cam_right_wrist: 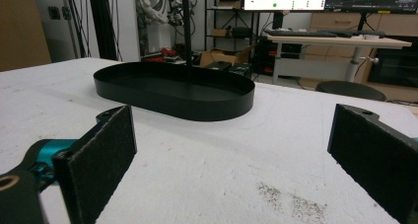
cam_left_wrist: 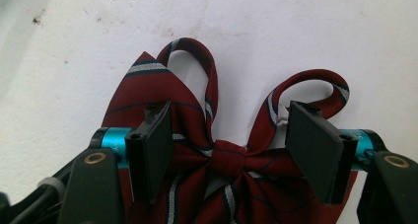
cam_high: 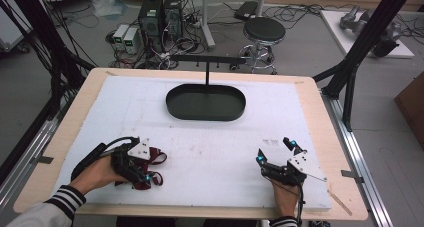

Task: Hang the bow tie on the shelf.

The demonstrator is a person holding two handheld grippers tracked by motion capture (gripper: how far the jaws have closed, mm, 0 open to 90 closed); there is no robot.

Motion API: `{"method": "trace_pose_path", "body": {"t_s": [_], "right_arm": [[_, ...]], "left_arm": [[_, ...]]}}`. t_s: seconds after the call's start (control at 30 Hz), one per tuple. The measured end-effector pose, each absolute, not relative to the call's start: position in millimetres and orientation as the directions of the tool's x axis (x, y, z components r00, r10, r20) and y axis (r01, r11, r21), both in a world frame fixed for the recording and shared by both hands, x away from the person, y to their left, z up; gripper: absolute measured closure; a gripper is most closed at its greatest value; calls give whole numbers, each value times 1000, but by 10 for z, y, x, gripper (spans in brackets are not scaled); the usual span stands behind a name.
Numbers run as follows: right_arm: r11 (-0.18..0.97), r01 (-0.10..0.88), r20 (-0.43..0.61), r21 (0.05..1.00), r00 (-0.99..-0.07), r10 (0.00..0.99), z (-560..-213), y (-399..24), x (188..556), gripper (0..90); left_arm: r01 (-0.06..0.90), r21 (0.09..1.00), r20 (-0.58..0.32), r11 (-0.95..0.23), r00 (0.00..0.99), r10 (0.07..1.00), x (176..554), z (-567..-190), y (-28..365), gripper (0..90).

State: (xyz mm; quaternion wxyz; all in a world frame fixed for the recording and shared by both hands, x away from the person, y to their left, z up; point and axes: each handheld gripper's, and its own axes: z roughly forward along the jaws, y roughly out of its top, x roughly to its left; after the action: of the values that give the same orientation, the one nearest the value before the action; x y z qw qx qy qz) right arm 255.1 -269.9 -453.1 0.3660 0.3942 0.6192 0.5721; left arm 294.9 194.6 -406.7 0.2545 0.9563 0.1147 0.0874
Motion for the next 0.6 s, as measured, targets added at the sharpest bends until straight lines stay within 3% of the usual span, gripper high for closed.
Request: {"method": "trace_pose_path", "body": {"t_s": [0.43,0.6], "right_arm": [[35,70,-2,997,-421,907,-4531,-2698,2550,34],[36,69,-4,997,-420,908,-4531,-2697,2550,34]], "left_arm": [[167,492,115,-854,961,254,2963,-4103,1908,364],[162,491,113,-856,962,247,2957,-4097,1884,411]]}}
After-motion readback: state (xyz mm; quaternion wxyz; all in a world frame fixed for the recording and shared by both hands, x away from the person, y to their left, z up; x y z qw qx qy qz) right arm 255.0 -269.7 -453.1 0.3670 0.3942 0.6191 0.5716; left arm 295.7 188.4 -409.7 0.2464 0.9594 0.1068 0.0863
